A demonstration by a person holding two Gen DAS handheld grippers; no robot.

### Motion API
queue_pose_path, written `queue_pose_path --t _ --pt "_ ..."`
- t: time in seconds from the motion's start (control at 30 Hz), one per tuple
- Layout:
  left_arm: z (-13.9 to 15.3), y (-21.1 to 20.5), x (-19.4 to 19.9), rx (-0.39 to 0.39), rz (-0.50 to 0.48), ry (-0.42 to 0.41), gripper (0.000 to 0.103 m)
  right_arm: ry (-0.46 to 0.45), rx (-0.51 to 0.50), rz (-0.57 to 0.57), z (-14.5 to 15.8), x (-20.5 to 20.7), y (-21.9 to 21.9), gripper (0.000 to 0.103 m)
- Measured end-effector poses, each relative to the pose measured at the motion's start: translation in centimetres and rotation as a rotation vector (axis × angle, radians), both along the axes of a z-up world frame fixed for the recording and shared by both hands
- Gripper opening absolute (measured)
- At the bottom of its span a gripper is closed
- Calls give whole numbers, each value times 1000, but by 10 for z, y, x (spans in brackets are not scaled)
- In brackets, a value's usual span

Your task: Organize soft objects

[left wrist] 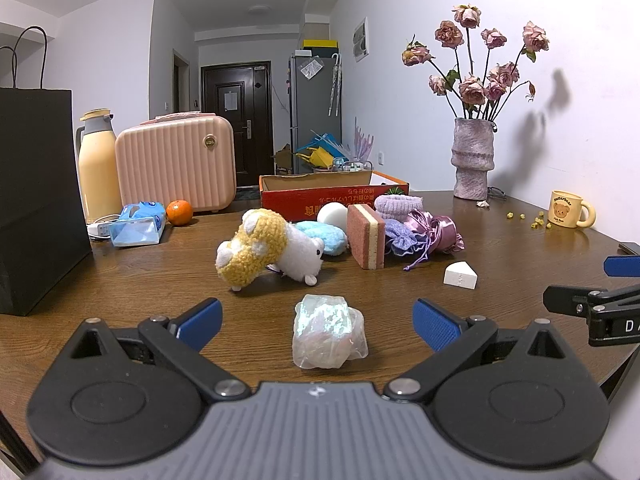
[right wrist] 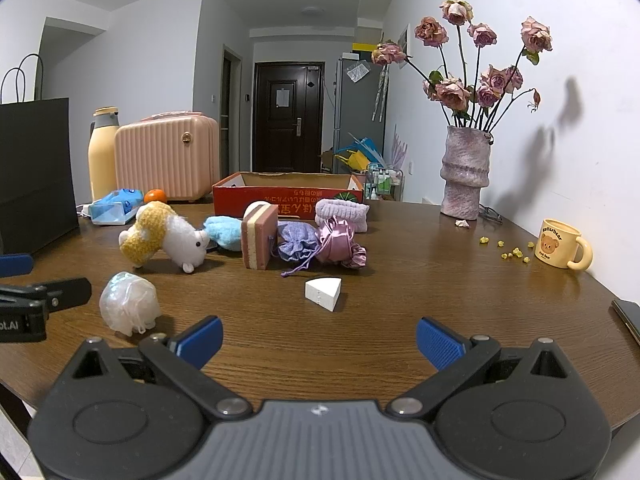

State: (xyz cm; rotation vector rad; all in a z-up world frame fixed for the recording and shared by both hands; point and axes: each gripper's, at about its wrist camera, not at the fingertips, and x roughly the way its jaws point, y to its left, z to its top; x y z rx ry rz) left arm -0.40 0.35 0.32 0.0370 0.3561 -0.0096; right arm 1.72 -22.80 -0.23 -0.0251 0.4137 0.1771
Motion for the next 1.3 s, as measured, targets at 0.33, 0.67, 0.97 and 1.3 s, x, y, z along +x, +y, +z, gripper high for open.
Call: queue_pose_path --t 0.33,0.67,0.97,1.3 --pt "0 0 0 0 0 -1 103 0 -1 -1 0 0 0 103" --pt "0 0 0 0 0 -2 103 0 -1 -1 0 0 0 103" --pt "0 0 0 0 0 -2 103 3 2 -1 0 2 -1 103" --pt "2 0 7 0 -4 23 103 -1 2 4 -3 13 -2 103"
